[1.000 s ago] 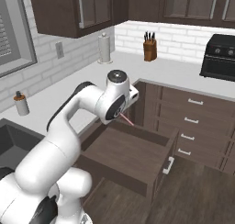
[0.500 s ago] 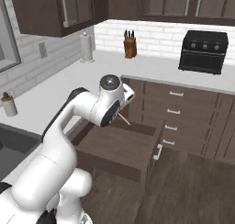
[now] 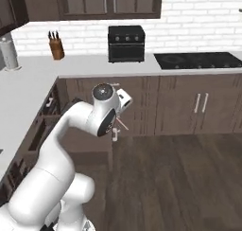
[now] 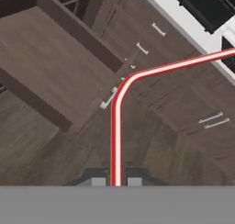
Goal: Take a straw from the drawer in front and place it inside the glass cup on the dining counter.
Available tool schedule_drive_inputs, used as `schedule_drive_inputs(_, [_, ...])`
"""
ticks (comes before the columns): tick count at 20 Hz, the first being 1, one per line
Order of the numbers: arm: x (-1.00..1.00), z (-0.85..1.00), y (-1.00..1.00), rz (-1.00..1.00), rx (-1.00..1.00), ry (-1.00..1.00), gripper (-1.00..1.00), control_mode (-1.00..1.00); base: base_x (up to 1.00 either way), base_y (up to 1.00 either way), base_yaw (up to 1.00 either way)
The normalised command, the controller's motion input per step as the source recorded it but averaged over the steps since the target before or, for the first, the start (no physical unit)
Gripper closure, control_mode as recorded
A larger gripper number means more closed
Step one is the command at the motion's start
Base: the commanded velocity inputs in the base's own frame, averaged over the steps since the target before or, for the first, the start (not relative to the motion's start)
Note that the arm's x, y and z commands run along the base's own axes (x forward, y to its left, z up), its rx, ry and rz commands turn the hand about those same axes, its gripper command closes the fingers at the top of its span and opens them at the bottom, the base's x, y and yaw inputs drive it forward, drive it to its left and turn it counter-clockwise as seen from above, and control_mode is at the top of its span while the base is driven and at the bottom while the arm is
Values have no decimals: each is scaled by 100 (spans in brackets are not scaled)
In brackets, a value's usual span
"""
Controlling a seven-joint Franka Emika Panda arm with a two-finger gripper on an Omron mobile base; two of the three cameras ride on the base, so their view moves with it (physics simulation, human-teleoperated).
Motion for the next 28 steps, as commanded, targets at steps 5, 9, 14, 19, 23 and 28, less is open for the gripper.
schedule_drive_inputs(5, [0,0,0,0,0,0,100,100,2,-50,-63])
schedule_drive_inputs(9, [0,0,0,0,0,0,100,100,18,-56,-55])
schedule_drive_inputs(14, [0,0,0,0,0,0,100,100,37,-57,-48])
schedule_drive_inputs(19, [0,0,0,0,0,0,100,100,72,-30,-31])
schedule_drive_inputs(23, [0,0,0,0,0,0,100,100,96,-5,-8])
schedule_drive_inputs(28, [0,0,0,0,0,0,100,100,100,1,0])
